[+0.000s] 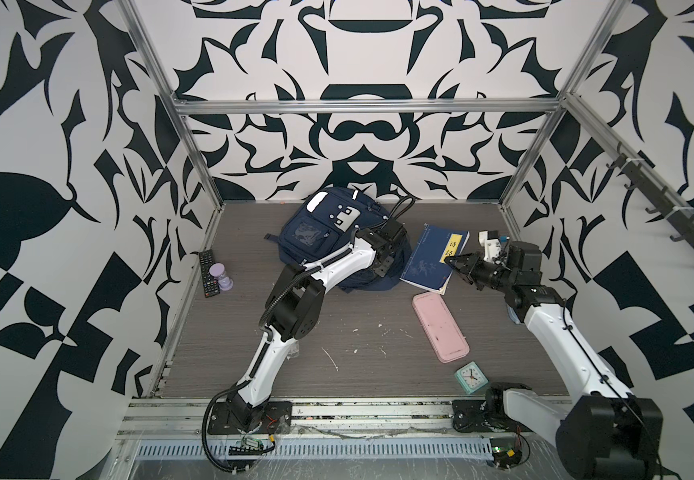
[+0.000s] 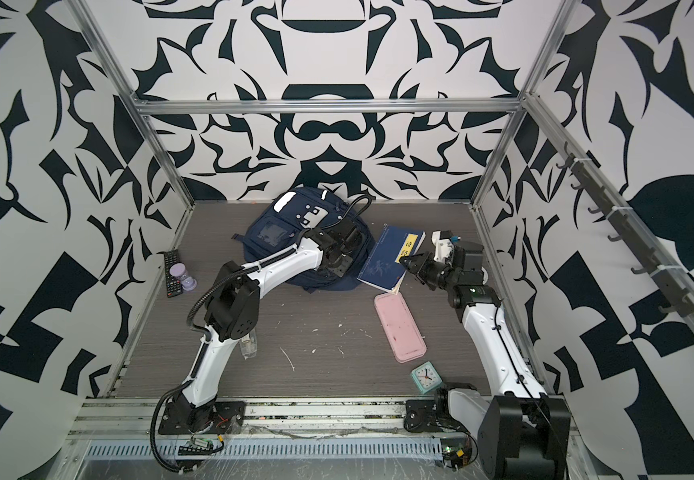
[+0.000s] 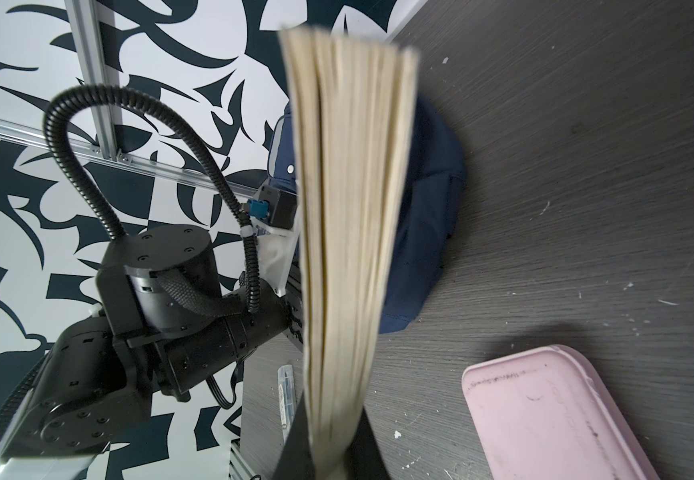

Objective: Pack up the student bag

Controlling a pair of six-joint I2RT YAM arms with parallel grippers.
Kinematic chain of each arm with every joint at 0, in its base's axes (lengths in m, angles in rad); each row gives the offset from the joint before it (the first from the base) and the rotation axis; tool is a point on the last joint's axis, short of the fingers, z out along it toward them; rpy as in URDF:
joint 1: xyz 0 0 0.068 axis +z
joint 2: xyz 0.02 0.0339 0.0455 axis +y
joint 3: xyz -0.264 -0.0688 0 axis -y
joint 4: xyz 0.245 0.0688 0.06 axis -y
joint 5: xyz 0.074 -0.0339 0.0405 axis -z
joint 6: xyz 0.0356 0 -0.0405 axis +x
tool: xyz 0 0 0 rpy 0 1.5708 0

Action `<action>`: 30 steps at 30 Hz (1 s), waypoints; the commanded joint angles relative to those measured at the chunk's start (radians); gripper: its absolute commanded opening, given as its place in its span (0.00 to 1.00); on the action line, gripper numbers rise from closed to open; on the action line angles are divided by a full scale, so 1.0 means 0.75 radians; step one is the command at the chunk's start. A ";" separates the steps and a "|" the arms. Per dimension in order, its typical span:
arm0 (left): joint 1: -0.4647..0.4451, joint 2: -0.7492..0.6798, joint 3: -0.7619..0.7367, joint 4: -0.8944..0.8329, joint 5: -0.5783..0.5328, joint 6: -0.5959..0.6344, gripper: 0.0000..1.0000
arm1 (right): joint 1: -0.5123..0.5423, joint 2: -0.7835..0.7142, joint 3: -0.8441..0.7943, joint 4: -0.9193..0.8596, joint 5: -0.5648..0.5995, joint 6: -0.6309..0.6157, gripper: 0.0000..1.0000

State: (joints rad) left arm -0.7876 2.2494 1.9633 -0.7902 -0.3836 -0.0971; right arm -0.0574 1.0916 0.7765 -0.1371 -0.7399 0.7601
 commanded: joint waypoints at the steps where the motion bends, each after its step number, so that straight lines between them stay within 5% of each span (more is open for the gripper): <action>1: 0.010 -0.021 0.093 -0.088 -0.066 0.033 0.00 | -0.003 -0.034 0.000 0.084 -0.036 0.011 0.00; 13: 0.073 -0.133 0.325 -0.196 -0.088 0.078 0.00 | -0.003 -0.010 -0.017 0.120 -0.029 0.031 0.00; 30: 0.208 -0.326 0.397 -0.202 0.297 -0.044 0.00 | 0.106 0.205 -0.040 0.527 0.031 0.230 0.00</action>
State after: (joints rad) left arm -0.6327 2.0766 2.2154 -0.9634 -0.2359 -0.1005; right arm -0.0097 1.2411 0.7212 0.1093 -0.7303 0.8944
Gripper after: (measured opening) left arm 0.065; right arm 0.105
